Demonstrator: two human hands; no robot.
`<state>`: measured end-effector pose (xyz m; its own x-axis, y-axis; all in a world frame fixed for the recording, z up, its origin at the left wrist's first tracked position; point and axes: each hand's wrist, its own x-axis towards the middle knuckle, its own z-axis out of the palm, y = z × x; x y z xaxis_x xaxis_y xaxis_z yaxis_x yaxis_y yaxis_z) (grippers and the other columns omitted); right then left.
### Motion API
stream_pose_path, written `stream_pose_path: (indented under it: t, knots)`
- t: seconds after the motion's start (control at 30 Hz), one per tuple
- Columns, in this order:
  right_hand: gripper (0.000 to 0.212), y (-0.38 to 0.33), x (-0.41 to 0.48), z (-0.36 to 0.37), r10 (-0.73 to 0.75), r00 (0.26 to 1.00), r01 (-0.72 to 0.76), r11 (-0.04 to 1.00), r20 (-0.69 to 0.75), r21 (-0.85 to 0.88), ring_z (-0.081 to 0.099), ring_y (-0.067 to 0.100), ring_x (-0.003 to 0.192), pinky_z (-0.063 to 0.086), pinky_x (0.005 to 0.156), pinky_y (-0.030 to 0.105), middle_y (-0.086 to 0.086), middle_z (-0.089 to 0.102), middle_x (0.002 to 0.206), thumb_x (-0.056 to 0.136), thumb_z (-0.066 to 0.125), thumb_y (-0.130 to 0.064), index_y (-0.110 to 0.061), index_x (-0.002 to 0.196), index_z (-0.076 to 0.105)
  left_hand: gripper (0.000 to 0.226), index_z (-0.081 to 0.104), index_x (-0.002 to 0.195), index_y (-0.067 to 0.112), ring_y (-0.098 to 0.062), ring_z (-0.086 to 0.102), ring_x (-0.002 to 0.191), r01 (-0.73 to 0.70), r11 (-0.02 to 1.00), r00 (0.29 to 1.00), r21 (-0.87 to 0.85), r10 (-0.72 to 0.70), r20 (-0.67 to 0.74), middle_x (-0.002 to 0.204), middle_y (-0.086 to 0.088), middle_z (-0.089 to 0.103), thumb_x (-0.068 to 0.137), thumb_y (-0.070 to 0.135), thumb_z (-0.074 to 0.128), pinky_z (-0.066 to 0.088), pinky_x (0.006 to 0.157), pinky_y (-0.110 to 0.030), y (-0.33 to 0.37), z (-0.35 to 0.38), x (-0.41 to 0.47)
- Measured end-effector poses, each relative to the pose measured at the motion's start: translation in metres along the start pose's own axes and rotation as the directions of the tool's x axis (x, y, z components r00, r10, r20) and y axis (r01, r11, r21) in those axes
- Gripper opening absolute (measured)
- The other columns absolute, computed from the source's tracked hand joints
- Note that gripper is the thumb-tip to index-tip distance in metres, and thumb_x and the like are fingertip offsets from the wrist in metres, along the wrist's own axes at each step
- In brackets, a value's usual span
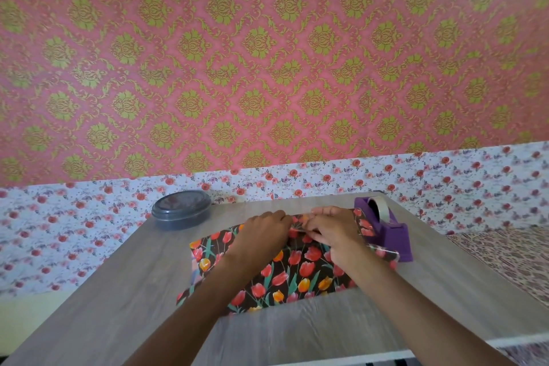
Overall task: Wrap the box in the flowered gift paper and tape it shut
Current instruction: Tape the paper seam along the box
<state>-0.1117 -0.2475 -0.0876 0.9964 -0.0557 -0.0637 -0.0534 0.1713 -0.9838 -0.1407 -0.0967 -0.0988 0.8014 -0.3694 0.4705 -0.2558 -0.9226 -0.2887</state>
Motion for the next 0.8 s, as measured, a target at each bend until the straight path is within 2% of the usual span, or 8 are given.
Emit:
stream_pose_path:
  t: [0.1,0.17,0.33,0.5,0.63,0.7,0.8]
  knots:
    - [0.03,0.003,0.0,0.006,-0.008,0.996,0.01,1.0,-0.084,0.021,0.07,0.025,0.077,0.059,0.063,0.031,0.017,0.071,0.086,0.067,0.07,0.021,-0.004,0.083,0.066,0.004,0.058,0.096,0.016,-0.018,0.058,0.076,0.006,0.999,0.997,-0.039,-0.009,-0.071,0.089,0.0,0.06,0.093,0.012,0.059,0.05,0.068,-0.029,-0.001,0.011,-0.003]
    - [0.029,0.002,-0.003,0.005,-0.018,0.995,0.022,0.999,-0.097,0.042,0.07,0.026,0.078,0.059,0.064,0.031,0.016,0.07,0.085,0.069,0.071,0.02,-0.005,0.082,0.063,0.01,0.057,0.096,0.017,-0.015,0.056,0.077,-0.007,0.998,0.994,-0.058,0.0,-0.108,0.09,0.002,0.06,0.09,0.011,0.062,0.049,0.071,-0.028,-0.002,0.017,-0.003]
    - [0.02,0.002,-0.004,0.004,-0.018,0.992,0.031,0.994,-0.122,0.106,0.07,0.025,0.082,0.059,0.068,0.03,0.016,0.068,0.089,0.079,0.069,0.013,-0.005,0.081,0.061,0.015,0.054,0.106,0.02,-0.014,0.051,0.085,0.037,0.988,0.988,-0.149,-0.059,-0.141,0.1,0.004,0.056,0.094,0.011,0.054,0.047,0.081,-0.027,-0.002,0.025,-0.005]
    - [0.017,0.004,-0.002,0.004,-0.031,0.991,0.043,0.995,-0.126,0.09,0.07,0.024,0.082,0.06,0.067,0.028,0.015,0.069,0.089,0.081,0.069,0.011,-0.005,0.079,0.063,0.014,0.056,0.112,0.016,-0.012,0.047,0.098,0.117,0.97,0.982,-0.214,-0.145,-0.123,0.111,0.002,0.051,0.1,0.016,0.049,0.045,0.094,-0.028,0.005,0.033,-0.008]
    - [0.015,0.006,0.001,0.003,-0.015,0.993,0.029,0.993,-0.117,0.118,0.07,0.025,0.085,0.06,0.066,0.029,0.016,0.069,0.092,0.081,0.069,0.011,-0.003,0.082,0.064,0.021,0.059,0.107,0.009,-0.016,0.05,0.098,0.177,0.918,0.956,-0.355,-0.245,-0.159,0.107,-0.002,0.055,0.104,0.02,0.042,0.047,0.09,-0.031,0.007,0.024,-0.007]
    - [0.017,0.008,0.002,0.002,-0.009,0.994,0.024,0.991,-0.11,0.135,0.07,0.025,0.085,0.06,0.063,0.028,0.016,0.069,0.095,0.08,0.07,0.012,-0.001,0.088,0.064,0.024,0.059,0.106,0.008,-0.017,0.05,0.098,0.169,0.912,0.95,-0.373,-0.252,-0.186,0.105,-0.001,0.055,0.105,0.022,0.039,0.046,0.089,-0.031,0.008,0.021,-0.005]
    - [0.036,0.012,0.001,0.002,-0.05,0.994,0.064,0.988,-0.1,0.139,0.069,0.025,0.089,0.06,0.06,0.026,0.014,0.066,0.1,0.072,0.074,0.016,-0.003,0.101,0.061,0.019,0.053,0.096,0.016,-0.013,0.046,0.088,0.242,0.849,0.91,-0.469,-0.366,-0.194,0.095,0.005,0.051,0.105,0.023,0.038,0.041,0.078,-0.024,0.004,0.023,-0.001]
